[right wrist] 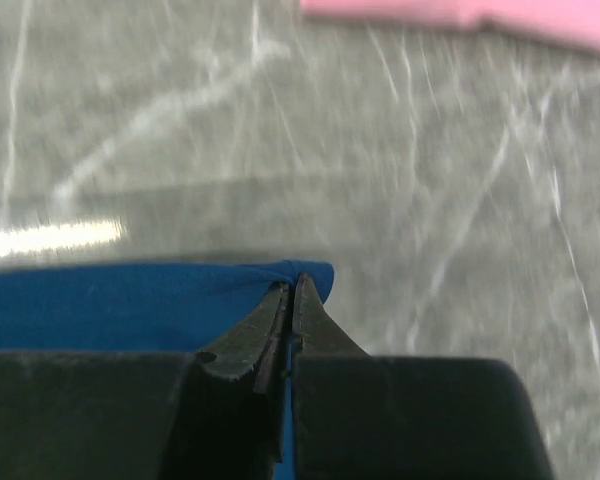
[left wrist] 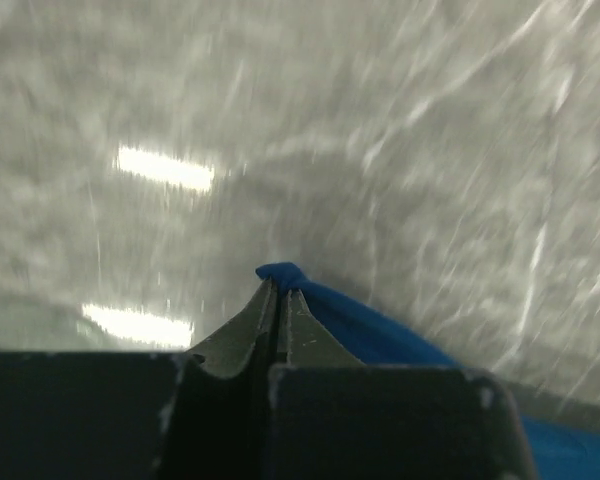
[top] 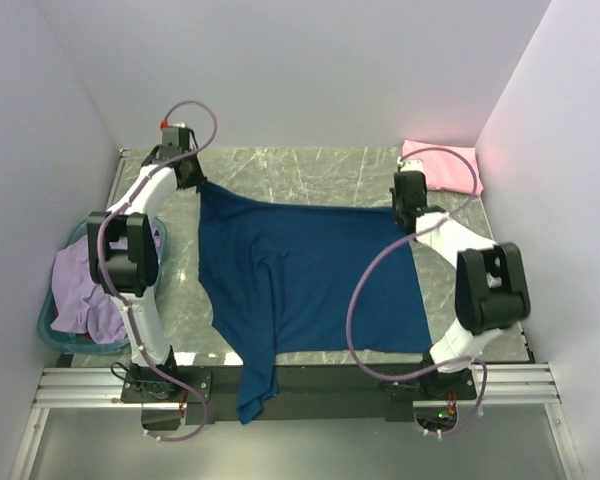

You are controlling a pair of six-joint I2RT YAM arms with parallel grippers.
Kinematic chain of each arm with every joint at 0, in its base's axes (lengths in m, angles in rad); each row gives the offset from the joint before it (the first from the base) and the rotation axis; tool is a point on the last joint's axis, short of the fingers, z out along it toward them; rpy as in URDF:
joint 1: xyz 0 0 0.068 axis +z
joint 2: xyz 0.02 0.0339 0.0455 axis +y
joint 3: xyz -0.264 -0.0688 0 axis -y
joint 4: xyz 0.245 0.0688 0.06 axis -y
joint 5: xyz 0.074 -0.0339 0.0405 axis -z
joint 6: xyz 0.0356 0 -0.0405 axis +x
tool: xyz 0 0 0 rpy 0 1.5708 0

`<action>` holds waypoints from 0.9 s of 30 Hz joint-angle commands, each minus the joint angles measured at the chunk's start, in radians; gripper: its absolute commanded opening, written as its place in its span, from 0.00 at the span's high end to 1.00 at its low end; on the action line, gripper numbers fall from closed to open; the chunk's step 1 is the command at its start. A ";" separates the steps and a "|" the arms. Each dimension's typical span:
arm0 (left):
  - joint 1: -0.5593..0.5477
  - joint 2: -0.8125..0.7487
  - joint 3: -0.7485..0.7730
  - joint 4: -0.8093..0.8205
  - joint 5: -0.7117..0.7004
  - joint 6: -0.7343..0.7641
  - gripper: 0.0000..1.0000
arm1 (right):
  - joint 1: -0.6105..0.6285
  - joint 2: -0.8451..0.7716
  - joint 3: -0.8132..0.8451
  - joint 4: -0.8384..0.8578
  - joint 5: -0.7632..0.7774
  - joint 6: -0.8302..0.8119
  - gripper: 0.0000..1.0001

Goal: Fold and stack the t-shirts
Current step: Flatten the tshirt out

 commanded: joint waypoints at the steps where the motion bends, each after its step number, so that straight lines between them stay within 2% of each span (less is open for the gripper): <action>1: 0.000 0.065 0.151 0.055 -0.067 0.062 0.96 | -0.008 0.094 0.131 0.077 0.046 -0.040 1.00; 6: -0.013 0.140 0.231 0.092 -0.098 0.081 0.95 | -0.019 0.224 0.312 0.013 0.075 -0.046 1.00; 9: -0.027 0.180 0.288 0.133 -0.116 0.095 0.89 | -0.031 0.296 0.428 -0.024 0.078 -0.040 0.98; 10: -0.030 0.209 0.309 0.136 -0.121 0.096 0.81 | -0.036 0.337 0.463 -0.044 0.080 -0.038 0.89; 12: -0.036 0.243 0.393 0.115 -0.165 0.081 0.75 | -0.039 0.382 0.592 -0.126 0.081 -0.020 0.76; 13: -0.037 0.269 0.424 0.098 -0.184 0.052 0.67 | -0.038 0.415 0.634 -0.157 0.081 -0.012 0.67; 15: -0.037 0.275 0.472 0.080 -0.241 0.018 0.49 | -0.039 0.434 0.741 -0.238 0.083 0.043 0.56; 16: -0.038 0.255 0.472 0.084 -0.254 -0.011 0.34 | -0.039 0.431 0.782 -0.260 0.081 0.063 0.47; 19: -0.037 0.170 0.437 0.089 -0.267 -0.072 0.11 | -0.039 0.387 0.806 -0.337 0.031 0.143 0.40; 20: -0.040 0.145 0.416 0.071 -0.267 -0.094 0.09 | -0.038 0.370 0.803 -0.382 0.012 0.170 0.40; 23: -0.056 0.051 0.377 -0.067 -0.261 -0.178 0.07 | -0.039 0.279 0.729 -0.464 -0.107 0.276 0.39; 24: -0.064 0.030 0.360 -0.166 -0.258 -0.198 0.07 | -0.038 0.250 0.694 -0.473 -0.193 0.329 0.39; 27: -0.108 -0.088 0.210 -0.276 -0.238 -0.263 0.08 | -0.033 0.106 0.474 -0.438 -0.354 0.440 0.41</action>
